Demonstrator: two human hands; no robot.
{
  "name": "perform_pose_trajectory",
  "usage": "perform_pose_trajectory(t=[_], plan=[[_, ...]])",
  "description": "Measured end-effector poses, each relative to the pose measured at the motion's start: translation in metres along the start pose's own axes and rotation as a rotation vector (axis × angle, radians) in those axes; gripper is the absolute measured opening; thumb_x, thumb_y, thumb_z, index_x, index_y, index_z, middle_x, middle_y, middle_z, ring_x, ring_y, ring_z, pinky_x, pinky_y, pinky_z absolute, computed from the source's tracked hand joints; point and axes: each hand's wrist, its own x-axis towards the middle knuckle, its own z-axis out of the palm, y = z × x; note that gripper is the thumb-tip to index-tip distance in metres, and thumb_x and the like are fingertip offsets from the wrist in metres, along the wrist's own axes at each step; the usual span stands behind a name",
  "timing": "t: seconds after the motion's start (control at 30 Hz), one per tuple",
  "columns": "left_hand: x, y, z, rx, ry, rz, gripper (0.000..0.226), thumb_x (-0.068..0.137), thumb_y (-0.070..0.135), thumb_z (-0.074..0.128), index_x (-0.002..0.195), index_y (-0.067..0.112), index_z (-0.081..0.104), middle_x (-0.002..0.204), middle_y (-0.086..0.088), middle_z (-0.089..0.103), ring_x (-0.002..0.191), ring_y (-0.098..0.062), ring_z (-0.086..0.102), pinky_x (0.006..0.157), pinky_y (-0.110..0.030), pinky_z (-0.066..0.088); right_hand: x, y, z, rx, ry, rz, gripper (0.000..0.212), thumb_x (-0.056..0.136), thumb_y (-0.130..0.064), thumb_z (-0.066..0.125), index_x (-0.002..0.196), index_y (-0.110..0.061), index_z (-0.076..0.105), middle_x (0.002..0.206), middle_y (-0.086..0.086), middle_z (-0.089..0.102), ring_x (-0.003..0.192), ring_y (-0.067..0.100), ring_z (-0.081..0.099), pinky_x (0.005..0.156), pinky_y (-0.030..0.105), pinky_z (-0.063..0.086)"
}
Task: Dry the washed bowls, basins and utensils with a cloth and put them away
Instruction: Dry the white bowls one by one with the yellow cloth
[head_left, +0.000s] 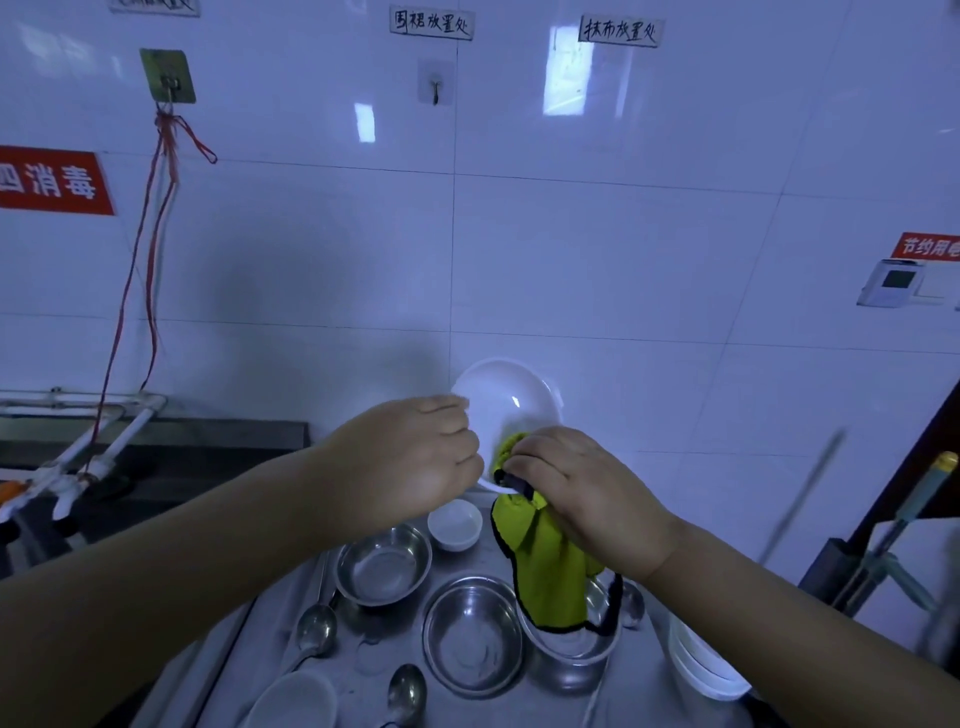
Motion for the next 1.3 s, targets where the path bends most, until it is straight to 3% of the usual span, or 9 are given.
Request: perform_pose_trajectory(t=[0.13,0.27,0.4,0.47,0.57,0.7,0.97,1.17,1.3], plan=[[-0.005,0.003,-0.001,-0.311,-0.140,-0.333,0.016,0.077,0.017,0.050,0.077,0.021,0.066,0.069,0.006,0.061,0.067,-0.020,0.059,0.060,-0.028,0.049,-0.001,0.003,-0.011,0.123,0.116,0.133,0.038,0.091,-0.001,0.032,0.125,-0.006,0.048,0.129,0.010,0.050,0.120,0.024,0.047,0.105,0.027,0.035],[0.002,0.015,-0.013,-1.154,-0.047,-1.003,0.025,0.076,0.034,0.056,0.092,0.024,0.073,0.082,0.002,0.072,0.080,-0.018,0.066,0.074,-0.032,0.049,0.010,0.008,-0.024,0.407,0.263,0.458,0.068,0.070,0.010,0.044,0.134,-0.015,0.045,0.132,-0.003,0.047,0.126,0.009,0.042,0.105,0.017,0.031],[0.016,0.018,-0.012,-1.575,0.199,-1.202,0.015,0.085,0.008,0.065,0.096,0.014,0.073,0.089,-0.002,0.075,0.084,-0.016,0.070,0.077,-0.023,0.051,0.022,-0.006,-0.025,0.556,0.225,0.492,0.082,0.063,0.009,0.044,0.142,-0.013,0.037,0.149,0.000,0.034,0.140,0.009,0.028,0.112,0.020,0.023],[0.020,0.019,-0.008,-1.707,0.245,-1.277,0.017,0.083,0.009,0.067,0.098,0.012,0.073,0.095,-0.007,0.074,0.091,-0.019,0.069,0.087,-0.031,0.053,0.022,-0.022,-0.017,0.545,0.197,0.421,0.084,0.064,0.012,0.047,0.145,-0.007,0.032,0.155,0.006,0.022,0.145,0.016,0.017,0.116,0.026,0.017],[0.024,0.020,-0.007,-1.809,0.273,-1.332,0.018,0.084,0.003,0.062,0.096,0.008,0.073,0.098,-0.014,0.073,0.093,-0.024,0.068,0.090,-0.038,0.053,0.019,-0.041,0.003,0.403,0.217,0.286,0.067,0.079,0.006,0.054,0.143,-0.005,0.037,0.156,0.011,0.020,0.146,0.029,0.010,0.118,0.043,0.013],[0.023,0.020,-0.005,-1.880,0.264,-1.304,0.019,0.087,0.003,0.057,0.096,0.008,0.073,0.098,-0.013,0.073,0.093,-0.024,0.069,0.083,-0.036,0.055,0.020,-0.035,0.010,0.472,0.308,0.311,0.042,0.099,-0.014,0.037,0.140,-0.009,0.043,0.154,0.007,0.025,0.145,0.028,0.014,0.117,0.044,0.018],[0.022,0.012,-0.008,-2.004,0.486,-1.418,0.018,0.087,-0.005,0.052,0.086,0.006,0.066,0.078,-0.006,0.074,0.069,-0.017,0.071,0.062,-0.030,0.059,0.025,-0.007,0.005,0.835,0.499,0.715,0.048,0.091,-0.005,0.045,0.138,-0.017,0.044,0.140,-0.002,0.049,0.132,0.010,0.042,0.113,0.036,0.031],[0.022,0.003,-0.007,-2.049,0.639,-1.503,0.019,0.089,-0.004,0.050,0.081,0.011,0.059,0.070,-0.003,0.073,0.063,-0.015,0.070,0.059,-0.030,0.059,0.017,-0.039,0.017,0.707,0.449,0.538,0.056,0.091,0.005,0.047,0.143,-0.013,0.036,0.147,-0.002,0.041,0.137,0.010,0.035,0.112,0.020,0.026],[0.013,0.000,-0.009,-2.081,0.582,-1.425,0.032,0.089,-0.003,0.049,0.070,0.012,0.071,0.075,-0.005,0.074,0.067,-0.015,0.071,0.059,-0.027,0.058,0.003,-0.029,0.020,0.600,0.388,0.459,0.054,0.088,0.010,0.044,0.136,-0.014,0.046,0.140,0.003,0.049,0.133,0.016,0.042,0.111,0.028,0.032]])
